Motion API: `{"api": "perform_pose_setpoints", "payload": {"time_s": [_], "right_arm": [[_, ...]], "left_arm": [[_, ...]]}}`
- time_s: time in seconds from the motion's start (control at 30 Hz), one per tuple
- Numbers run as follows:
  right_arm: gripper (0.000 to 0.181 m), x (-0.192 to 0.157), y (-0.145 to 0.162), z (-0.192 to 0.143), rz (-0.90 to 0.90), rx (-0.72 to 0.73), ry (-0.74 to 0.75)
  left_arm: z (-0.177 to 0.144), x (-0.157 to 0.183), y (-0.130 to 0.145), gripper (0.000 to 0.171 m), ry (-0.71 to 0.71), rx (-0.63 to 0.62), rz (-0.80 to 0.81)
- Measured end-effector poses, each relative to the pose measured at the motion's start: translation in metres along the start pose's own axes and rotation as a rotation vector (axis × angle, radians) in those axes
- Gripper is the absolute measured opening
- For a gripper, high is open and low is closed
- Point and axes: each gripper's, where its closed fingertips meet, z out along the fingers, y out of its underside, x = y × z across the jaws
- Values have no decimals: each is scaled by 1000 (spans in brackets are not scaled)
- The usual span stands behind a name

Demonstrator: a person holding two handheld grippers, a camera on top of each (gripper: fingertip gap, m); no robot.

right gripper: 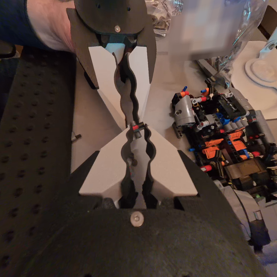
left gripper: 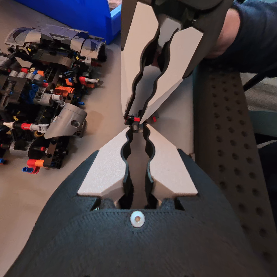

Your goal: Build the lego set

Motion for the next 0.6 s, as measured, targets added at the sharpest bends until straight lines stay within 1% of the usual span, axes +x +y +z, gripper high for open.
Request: {"api": "perform_pose_setpoints", "payload": {"time_s": [0.07, 0.2, 0.33, 0.47, 0.53, 0.6], "right_arm": [[12, -2, 5, 4, 28, -25, -17], [12, -2, 11, 10, 107, -45, -66], [12, -4, 20, 17, 113, -103, -68], [13, -2, 24, 19, 82, -128, -52], [14, -5, 28, 20, 117, -146, -92], [12, -6, 29, 20, 134, -147, -106]], "left_arm": [[3, 0, 6, 11, -20, -46, 35], [6, -1, 14, 11, -38, -98, 97], [11, -2, 26, 11, -56, -171, 161], [11, -5, 27, 11, -69, -177, 162], [11, -7, 29, 11, -84, -187, 169], [11, -7, 28, 11, -69, -176, 123]]}}
